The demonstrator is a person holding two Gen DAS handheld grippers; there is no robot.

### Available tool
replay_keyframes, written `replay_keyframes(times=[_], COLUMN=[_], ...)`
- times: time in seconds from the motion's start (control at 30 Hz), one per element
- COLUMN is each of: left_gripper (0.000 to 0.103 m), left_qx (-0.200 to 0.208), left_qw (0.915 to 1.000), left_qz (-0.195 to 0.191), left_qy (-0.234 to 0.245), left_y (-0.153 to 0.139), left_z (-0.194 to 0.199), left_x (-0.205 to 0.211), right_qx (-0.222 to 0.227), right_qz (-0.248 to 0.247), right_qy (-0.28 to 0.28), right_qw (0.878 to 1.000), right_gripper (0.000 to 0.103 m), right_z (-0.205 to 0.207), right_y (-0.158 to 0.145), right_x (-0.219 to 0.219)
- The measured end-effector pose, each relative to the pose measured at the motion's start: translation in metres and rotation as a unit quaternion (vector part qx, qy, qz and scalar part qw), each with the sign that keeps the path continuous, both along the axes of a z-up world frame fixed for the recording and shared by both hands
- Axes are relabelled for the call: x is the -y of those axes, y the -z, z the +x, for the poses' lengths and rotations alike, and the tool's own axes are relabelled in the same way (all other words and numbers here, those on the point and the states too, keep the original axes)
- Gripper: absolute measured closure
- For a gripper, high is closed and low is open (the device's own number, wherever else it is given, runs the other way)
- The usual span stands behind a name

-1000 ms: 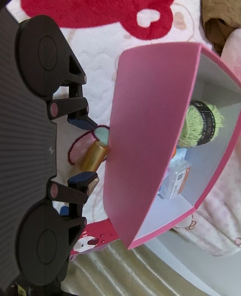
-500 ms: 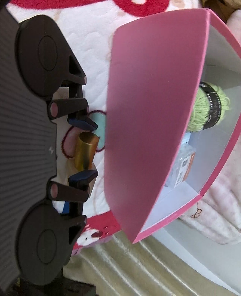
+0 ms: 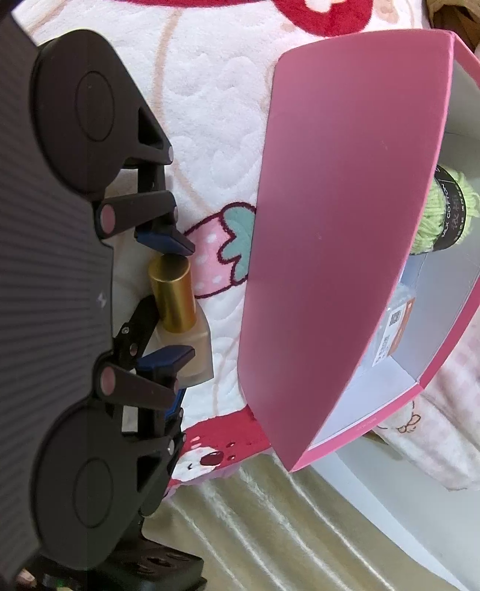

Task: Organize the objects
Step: 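Lift the foundation bottle with the left tool into the pink box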

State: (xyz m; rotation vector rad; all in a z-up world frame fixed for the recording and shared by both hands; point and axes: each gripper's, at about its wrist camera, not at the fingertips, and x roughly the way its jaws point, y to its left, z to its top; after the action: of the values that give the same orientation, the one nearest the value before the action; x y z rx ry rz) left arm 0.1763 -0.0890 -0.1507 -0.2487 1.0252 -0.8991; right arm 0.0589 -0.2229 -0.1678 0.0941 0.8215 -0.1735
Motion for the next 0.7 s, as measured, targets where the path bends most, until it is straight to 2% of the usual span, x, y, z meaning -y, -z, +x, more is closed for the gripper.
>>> replay_keyframes(times=[0.3, 0.53, 0.6, 0.7], left_gripper=[0.052, 0.052, 0.052, 0.054], left_qx=[-0.008, -0.015, -0.032, -0.028], left_qw=[0.9995, 0.9991, 0.9984, 0.9982], left_qz=[0.03, 0.04, 0.046, 0.052], left_qy=[-0.002, -0.006, -0.009, -0.007], left_y=[-0.027, -0.058, -0.068, -0.085], left_z=[-0.017, -0.043, -0.047, -0.055], left_x=[-0.017, -0.039, -0.046, -0.055], right_qx=[0.02, 0.016, 0.008, 0.003], right_qz=[0.016, 0.022, 0.022, 0.021], right_qy=[-0.015, -0.031, -0.04, -0.051], right_qw=[1.0, 0.999, 0.999, 0.998], right_gripper=[0.033, 0.033, 0.033, 0.033], right_z=[-0.021, -0.04, -0.043, -0.053], right_y=[-0.016, -0.046, -0.056, -0.072], right_x=[-0.016, -0.035, -0.042, -0.05])
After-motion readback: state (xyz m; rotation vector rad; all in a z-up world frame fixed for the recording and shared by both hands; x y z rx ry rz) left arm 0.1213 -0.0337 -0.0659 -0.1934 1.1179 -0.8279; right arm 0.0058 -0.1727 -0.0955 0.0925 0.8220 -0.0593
